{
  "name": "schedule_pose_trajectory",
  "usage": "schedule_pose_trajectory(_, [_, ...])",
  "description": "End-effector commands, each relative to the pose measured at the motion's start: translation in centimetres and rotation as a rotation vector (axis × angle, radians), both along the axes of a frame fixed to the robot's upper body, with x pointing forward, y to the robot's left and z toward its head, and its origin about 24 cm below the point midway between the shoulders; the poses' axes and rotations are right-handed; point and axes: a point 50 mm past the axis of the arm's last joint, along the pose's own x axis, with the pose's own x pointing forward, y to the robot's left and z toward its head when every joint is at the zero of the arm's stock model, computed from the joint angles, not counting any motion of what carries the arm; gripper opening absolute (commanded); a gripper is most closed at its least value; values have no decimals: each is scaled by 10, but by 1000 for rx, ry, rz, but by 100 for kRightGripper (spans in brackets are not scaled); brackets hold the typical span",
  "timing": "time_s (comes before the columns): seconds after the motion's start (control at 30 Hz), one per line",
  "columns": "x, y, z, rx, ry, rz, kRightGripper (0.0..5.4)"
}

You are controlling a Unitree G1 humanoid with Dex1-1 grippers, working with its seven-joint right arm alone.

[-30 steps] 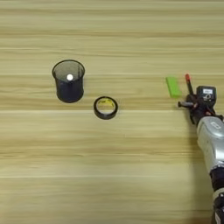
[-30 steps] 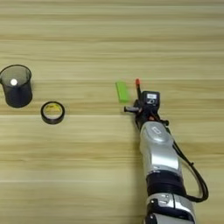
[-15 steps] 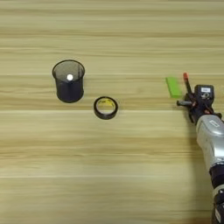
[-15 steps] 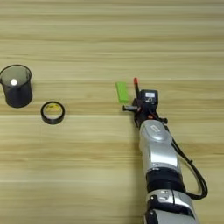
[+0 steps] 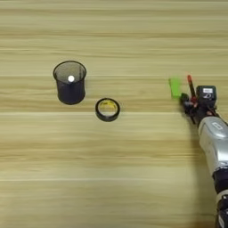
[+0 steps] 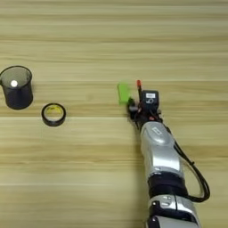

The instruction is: Move the objects on the table

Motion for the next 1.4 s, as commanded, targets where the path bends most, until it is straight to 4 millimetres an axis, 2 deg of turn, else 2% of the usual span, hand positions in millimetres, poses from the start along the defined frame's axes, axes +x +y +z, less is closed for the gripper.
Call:
schedule_pose_trajectory(0.03, [12, 9, 47, -23, -224, 62, 282])
schedule_pose_trajectory(0.37, [6, 30, 60, -10, -293, 156, 401])
schedule_pose_trajectory(0.4, [6, 34, 59, -9, -292, 174, 427])
schedule_pose_trajectory(0.53, [6, 63, 57, 16, -284, 299, 477])
schedule_pose_trajectory(0.7, [5, 89, 54, 29, -269, 419, 537])
schedule_pose_trajectory(1.17, [-15, 136, 43, 82, -221, 711, 537])
schedule_pose_trajectory(1.4, [-22, 148, 34, 86, -183, 790, 537])
